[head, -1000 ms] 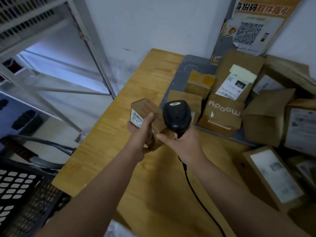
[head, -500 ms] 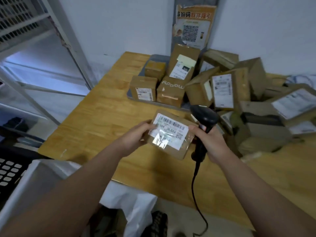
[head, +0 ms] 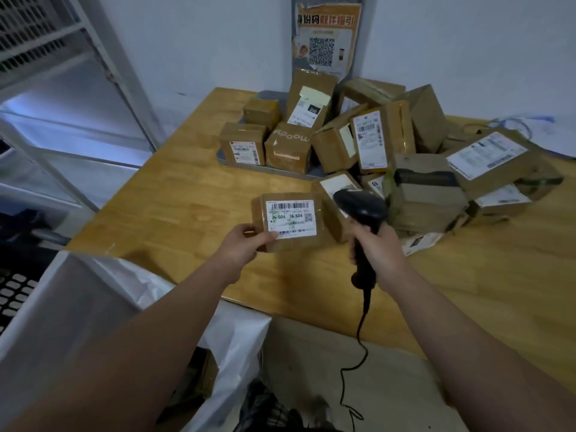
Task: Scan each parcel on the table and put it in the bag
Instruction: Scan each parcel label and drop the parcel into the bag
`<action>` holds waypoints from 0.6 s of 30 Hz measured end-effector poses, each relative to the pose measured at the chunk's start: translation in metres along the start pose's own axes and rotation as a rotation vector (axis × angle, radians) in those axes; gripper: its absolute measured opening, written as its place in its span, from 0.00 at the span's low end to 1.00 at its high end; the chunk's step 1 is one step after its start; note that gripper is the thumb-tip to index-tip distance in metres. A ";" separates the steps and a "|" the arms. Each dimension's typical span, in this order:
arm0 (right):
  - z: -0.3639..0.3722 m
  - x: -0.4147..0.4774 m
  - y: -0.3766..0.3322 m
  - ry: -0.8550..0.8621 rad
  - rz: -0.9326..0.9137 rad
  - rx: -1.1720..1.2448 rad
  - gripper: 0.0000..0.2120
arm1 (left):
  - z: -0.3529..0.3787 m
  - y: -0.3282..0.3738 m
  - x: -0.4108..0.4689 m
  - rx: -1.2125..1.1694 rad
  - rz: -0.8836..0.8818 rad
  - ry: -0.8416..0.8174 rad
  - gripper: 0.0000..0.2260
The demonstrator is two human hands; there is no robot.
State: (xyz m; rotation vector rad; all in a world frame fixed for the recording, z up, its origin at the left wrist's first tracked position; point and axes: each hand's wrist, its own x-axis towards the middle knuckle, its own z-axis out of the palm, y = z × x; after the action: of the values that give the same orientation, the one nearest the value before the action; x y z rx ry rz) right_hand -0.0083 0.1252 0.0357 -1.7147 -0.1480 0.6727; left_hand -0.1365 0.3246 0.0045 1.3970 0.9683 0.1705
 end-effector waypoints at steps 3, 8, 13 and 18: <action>0.005 -0.012 0.011 -0.103 -0.093 -0.208 0.12 | 0.004 -0.007 -0.005 0.060 0.051 0.035 0.18; 0.017 -0.027 0.020 -0.109 -0.154 -0.258 0.14 | 0.013 -0.020 -0.007 0.010 0.061 0.065 0.12; 0.020 -0.031 0.017 -0.103 -0.095 -0.235 0.18 | 0.020 -0.030 -0.006 -0.038 0.035 0.102 0.12; 0.020 -0.029 0.022 -0.085 -0.063 -0.301 0.16 | 0.024 -0.033 0.000 -0.057 0.016 0.124 0.13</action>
State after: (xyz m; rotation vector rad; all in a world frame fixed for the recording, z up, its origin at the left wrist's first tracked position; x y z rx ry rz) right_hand -0.0485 0.1235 0.0234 -1.9600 -0.3770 0.7041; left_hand -0.1352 0.2994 -0.0279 1.3547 1.0468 0.2970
